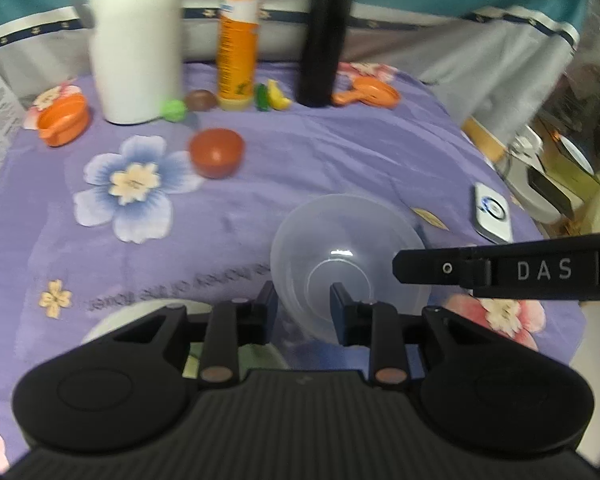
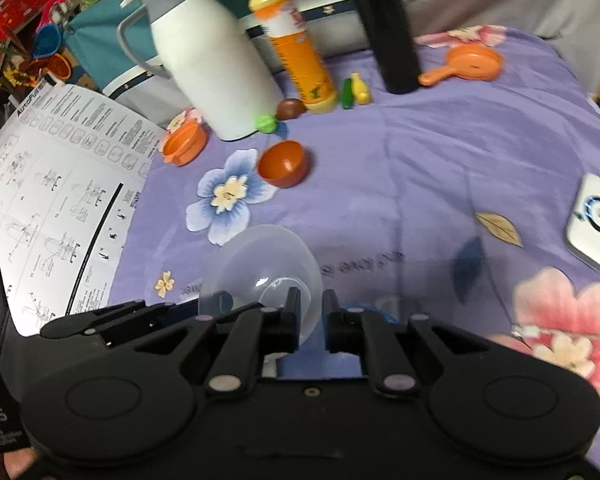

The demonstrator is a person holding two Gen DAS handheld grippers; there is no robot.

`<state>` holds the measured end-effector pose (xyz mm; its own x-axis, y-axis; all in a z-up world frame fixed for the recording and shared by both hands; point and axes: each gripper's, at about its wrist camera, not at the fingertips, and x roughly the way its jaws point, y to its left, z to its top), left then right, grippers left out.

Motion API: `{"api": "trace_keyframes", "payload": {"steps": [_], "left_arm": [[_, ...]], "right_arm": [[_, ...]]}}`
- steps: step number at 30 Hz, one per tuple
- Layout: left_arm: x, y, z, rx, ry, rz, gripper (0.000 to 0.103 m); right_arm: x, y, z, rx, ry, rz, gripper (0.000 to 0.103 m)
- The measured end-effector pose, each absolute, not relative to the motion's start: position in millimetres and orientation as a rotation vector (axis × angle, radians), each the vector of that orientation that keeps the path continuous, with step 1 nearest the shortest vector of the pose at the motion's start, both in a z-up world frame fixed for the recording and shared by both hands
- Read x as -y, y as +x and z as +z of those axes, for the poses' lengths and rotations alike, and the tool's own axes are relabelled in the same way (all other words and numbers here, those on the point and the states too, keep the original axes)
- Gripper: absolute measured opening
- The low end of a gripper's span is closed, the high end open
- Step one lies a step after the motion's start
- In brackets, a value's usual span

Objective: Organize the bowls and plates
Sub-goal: 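Carry the clear bowl into the blue bowl and open the right gripper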

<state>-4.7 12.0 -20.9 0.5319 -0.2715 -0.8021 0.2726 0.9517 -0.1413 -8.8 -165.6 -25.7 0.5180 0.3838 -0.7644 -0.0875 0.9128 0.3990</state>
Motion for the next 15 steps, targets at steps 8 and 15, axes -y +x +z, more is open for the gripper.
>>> {"api": "trace_keyframes", "payload": {"steps": [8,15], "left_arm": [[18.7,-21.7,-30.8,-1.005,0.071,-0.371,0.027],[26.1,-25.9,-35.7,-1.029,0.103,-0.370,0.027]], "right_arm": [[202.1,-36.2,-37.8,-1.017,0.376,0.265,0.012],[212.5,-51.4,-45.0,-1.029,0.402,0.277,0.013]]}}
